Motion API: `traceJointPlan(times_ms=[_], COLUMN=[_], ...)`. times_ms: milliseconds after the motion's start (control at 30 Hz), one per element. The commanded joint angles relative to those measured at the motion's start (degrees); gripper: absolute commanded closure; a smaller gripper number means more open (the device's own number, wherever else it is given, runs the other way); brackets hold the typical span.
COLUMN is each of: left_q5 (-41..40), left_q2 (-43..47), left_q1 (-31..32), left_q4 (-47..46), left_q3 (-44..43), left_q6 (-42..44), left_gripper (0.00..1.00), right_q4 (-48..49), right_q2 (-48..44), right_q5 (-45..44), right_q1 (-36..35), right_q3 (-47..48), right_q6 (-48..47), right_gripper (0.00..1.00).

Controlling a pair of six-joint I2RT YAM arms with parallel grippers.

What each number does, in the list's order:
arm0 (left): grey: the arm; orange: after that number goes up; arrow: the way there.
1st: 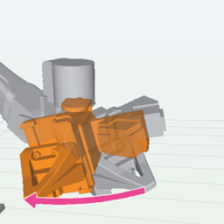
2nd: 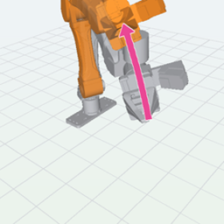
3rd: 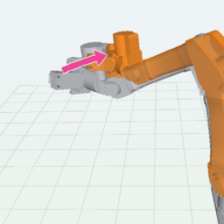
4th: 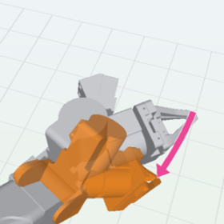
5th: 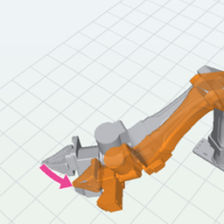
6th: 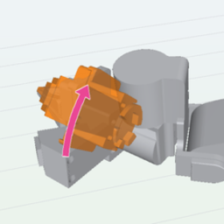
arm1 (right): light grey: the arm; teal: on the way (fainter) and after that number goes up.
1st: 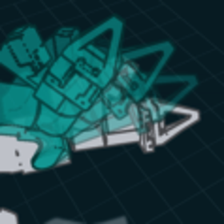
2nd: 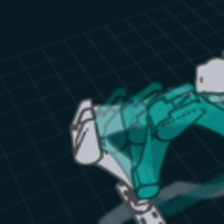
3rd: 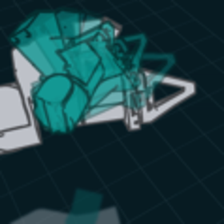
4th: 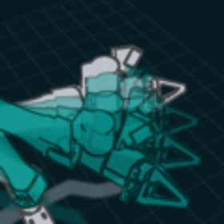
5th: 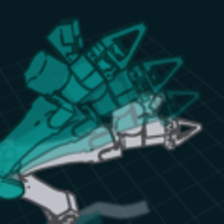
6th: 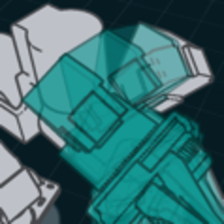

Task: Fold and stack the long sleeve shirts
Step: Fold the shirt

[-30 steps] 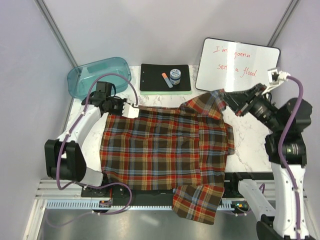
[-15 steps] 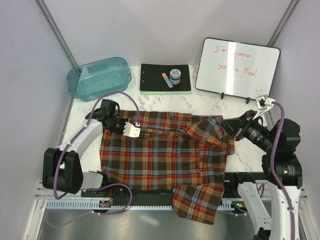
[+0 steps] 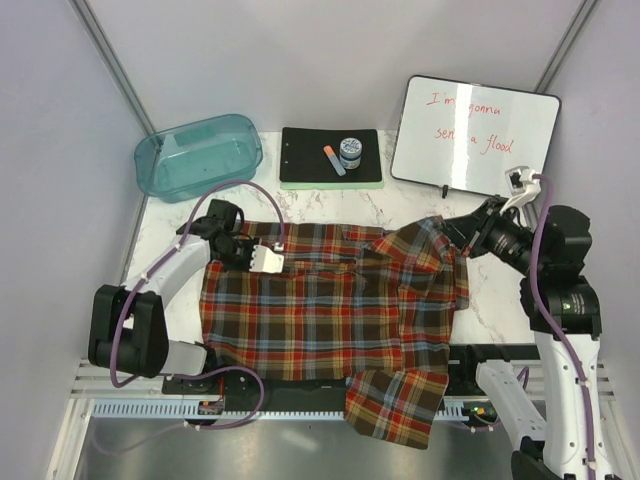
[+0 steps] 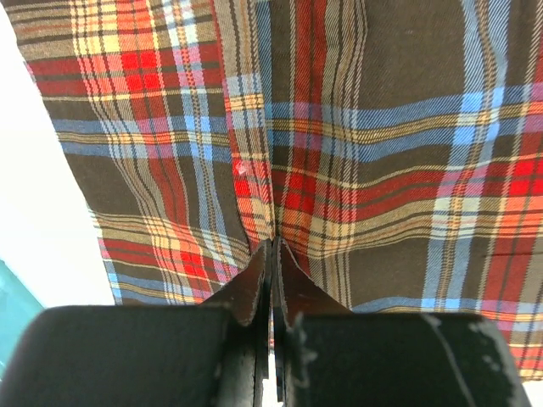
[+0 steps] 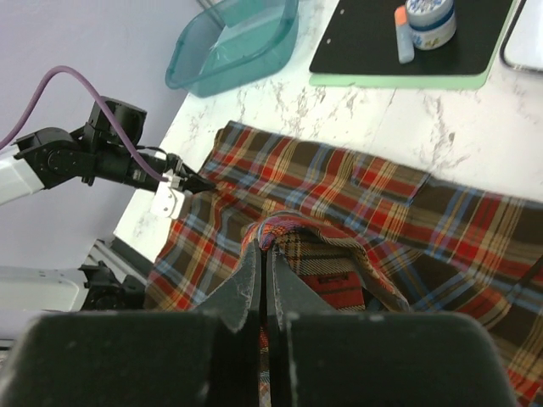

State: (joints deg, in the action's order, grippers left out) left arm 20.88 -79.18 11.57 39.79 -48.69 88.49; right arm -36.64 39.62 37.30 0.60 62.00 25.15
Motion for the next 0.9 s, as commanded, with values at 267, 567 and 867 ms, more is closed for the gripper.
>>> traceJointPlan(times_ms=[267, 567, 867], left_q5=[-0.41, 7.4, 24.72], left_q2=[-0.27, 8.5, 22.65], left_q1=[1.87, 1.17, 1.26], left_q4=[4.42, 7.32, 1.53], left_q3=[0.69, -2.46, -4.23], left_q6=[-3.5, -11.56, -36.26], left_gripper=[0.98, 0.59, 0.19], right_q4=[5.79, 8.07, 28.81], right_q2=[3.27, 3.37, 0.8], right_q5=[4.97, 9.19, 8.59], right_q1=[-0.16, -0.25, -3.84], right_q3=[5.42, -2.92, -15.94], right_q6=[-7.65, -6.7, 8.52], right_gripper=[1.0, 1.0, 1.0])
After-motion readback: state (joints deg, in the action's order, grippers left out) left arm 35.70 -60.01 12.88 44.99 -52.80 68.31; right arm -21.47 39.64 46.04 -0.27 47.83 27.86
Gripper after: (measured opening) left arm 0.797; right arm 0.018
